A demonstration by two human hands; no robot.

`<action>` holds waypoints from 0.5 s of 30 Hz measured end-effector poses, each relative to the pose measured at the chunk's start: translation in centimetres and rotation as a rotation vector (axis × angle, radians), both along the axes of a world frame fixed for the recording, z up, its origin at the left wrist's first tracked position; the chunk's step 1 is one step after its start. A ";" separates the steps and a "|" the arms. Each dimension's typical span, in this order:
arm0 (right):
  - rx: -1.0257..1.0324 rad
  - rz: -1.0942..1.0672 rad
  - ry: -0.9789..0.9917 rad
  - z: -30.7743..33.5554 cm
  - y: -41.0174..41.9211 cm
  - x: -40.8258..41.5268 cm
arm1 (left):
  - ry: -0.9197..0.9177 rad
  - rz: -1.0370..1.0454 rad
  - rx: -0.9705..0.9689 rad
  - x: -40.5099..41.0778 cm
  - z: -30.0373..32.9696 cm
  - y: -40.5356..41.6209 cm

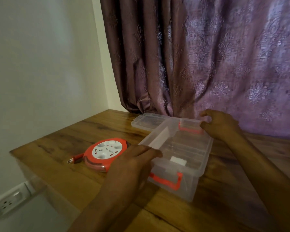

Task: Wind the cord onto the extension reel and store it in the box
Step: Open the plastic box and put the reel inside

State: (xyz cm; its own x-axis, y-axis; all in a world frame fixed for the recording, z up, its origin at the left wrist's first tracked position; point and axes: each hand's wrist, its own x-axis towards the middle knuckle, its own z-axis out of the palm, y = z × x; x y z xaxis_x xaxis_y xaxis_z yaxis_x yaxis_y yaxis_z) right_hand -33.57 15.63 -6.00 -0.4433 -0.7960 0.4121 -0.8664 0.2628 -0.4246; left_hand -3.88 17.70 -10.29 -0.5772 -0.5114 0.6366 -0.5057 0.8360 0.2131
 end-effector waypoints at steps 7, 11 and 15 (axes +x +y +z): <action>0.111 0.122 -0.064 -1.0 -1.1 2.0 | 0.018 0.014 -0.034 3.9 -0.8 2.0; 0.116 0.108 -0.076 -0.9 -1.4 2.3 | 0.019 0.030 -0.031 4.3 -0.8 2.3; 0.116 0.108 -0.087 -0.9 -1.4 2.5 | 0.032 0.016 -0.016 4.6 -0.8 2.3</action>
State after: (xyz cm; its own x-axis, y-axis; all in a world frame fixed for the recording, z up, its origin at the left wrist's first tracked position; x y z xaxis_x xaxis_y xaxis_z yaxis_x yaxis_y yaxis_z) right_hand -31.08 14.19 -6.89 -0.3827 -0.8809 0.2785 -0.8537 0.2219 -0.4711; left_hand 0.70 20.04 -11.07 -0.5480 -0.5098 0.6631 -0.5122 0.8313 0.2159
